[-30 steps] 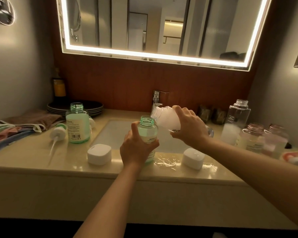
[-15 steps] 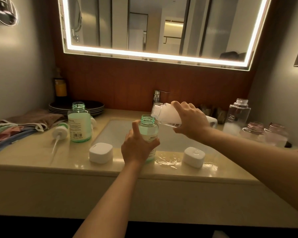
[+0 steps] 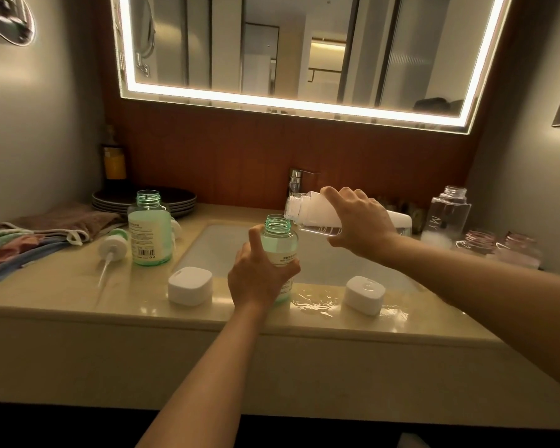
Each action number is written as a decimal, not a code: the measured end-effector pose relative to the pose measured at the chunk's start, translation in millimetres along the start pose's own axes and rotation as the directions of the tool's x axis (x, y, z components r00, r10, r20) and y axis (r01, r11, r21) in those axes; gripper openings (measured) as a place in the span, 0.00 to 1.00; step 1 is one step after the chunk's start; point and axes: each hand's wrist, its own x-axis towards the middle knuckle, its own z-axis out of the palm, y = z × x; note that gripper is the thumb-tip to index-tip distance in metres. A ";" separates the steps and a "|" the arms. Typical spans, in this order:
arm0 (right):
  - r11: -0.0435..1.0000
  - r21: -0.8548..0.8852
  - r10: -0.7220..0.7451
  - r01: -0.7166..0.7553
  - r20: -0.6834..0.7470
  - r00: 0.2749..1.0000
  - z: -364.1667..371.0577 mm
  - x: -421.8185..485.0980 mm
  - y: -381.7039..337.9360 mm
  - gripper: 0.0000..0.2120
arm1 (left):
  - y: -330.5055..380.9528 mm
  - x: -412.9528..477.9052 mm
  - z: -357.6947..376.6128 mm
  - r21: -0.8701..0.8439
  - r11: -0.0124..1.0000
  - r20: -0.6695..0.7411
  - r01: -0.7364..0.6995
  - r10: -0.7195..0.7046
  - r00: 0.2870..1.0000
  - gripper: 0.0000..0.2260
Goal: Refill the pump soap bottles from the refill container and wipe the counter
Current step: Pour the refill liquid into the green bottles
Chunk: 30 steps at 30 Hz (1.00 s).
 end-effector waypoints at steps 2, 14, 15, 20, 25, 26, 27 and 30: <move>1.000 -0.001 0.001 -0.001 0.002 1.000 -0.2 0.7 0.3 0.34 | -0.1 0.2 -0.3 -0.003 1.000 0.000 0.000 0.000 1.000 0.34; 1.000 -0.008 -0.006 0.006 0.006 1.000 -2.2 1.1 -1.0 0.35 | -0.7 -0.7 -2.8 0.016 1.000 0.007 0.000 0.000 1.000 0.35; 1.000 -0.010 -0.007 0.007 0.006 1.000 -2.7 1.1 -0.8 0.35 | -0.4 -0.8 -2.9 0.018 1.000 0.010 0.002 -0.002 1.000 0.35; 0.999 -0.037 -0.023 0.023 0.006 1.000 -4.7 1.8 -0.6 0.35 | 0.5 -0.6 -3.1 0.017 1.000 0.012 0.003 -0.003 1.000 0.35; 0.999 -0.038 -0.025 0.025 0.009 1.000 -6.5 2.3 -1.2 0.35 | 0.9 -1.5 -3.9 0.036 0.999 0.018 0.003 -0.004 1.000 0.36; 0.999 -0.041 -0.026 0.027 0.011 1.000 -6.7 2.4 -1.3 0.35 | 1.1 -1.4 -3.9 0.040 0.999 0.020 0.006 -0.007 1.000 0.36; 0.999 -0.043 -0.028 0.028 0.012 1.000 -6.8 2.4 -1.4 0.35 | 1.3 -1.3 -4.0 0.041 0.999 0.020 0.008 -0.009 1.000 0.36; 0.999 -0.041 -0.033 0.034 0.016 0.999 -7.2 2.6 -1.7 0.35 | 1.0 -1.1 -4.4 0.026 1.000 0.018 0.010 -0.011 1.000 0.34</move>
